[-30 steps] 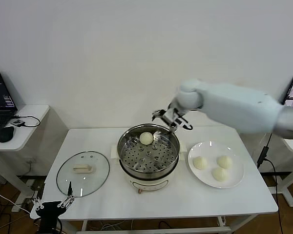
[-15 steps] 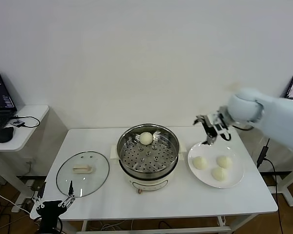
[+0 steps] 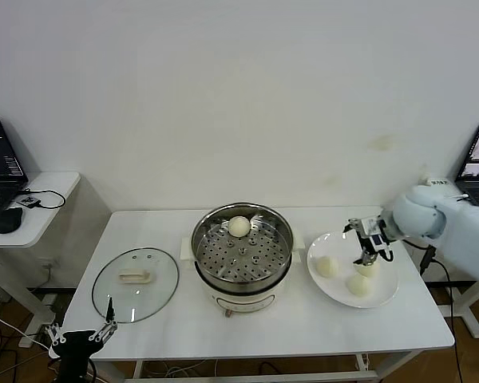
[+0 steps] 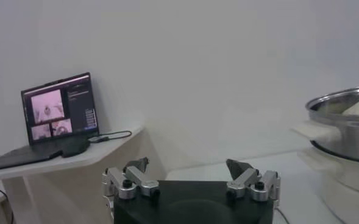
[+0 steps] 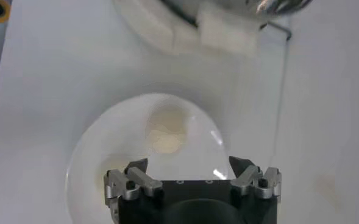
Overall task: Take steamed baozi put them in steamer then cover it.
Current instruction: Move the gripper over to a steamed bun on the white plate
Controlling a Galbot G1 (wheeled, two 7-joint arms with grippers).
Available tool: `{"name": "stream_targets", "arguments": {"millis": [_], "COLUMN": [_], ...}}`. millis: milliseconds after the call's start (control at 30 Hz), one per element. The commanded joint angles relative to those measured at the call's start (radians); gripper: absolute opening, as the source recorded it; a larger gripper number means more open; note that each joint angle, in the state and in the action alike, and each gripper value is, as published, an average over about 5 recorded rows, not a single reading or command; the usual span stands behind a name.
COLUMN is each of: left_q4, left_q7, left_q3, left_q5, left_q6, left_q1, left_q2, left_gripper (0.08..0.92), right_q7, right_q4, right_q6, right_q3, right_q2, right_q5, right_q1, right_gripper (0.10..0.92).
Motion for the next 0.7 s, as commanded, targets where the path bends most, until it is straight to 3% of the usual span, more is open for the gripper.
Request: {"name": "stream_targets", "arguments": {"millis": [33, 700], "left_q4": [0.005, 0.023], "left_q7": [0.001, 0.0], "left_q3": [-0.003, -0.023], "left_q5": [-0.001, -0.005], "left_q6": [0.001, -0.004], "left_q1": [-0.002, -0.001], "left_q2": [0.0, -0.001], "left_gripper": [0.823, 0.823], "right_q7": [-0.003, -0.003], "right_q4": [-0.121, -0.341], "right_q6": [0.015, 0.056], "right_q3": [0.085, 0.118], "right_q2": [0.077, 0.282], "right_q5": [-0.055, -0.093], "right_q1": [-0.152, -0.177], "right_gripper": [0.823, 0.822]}}
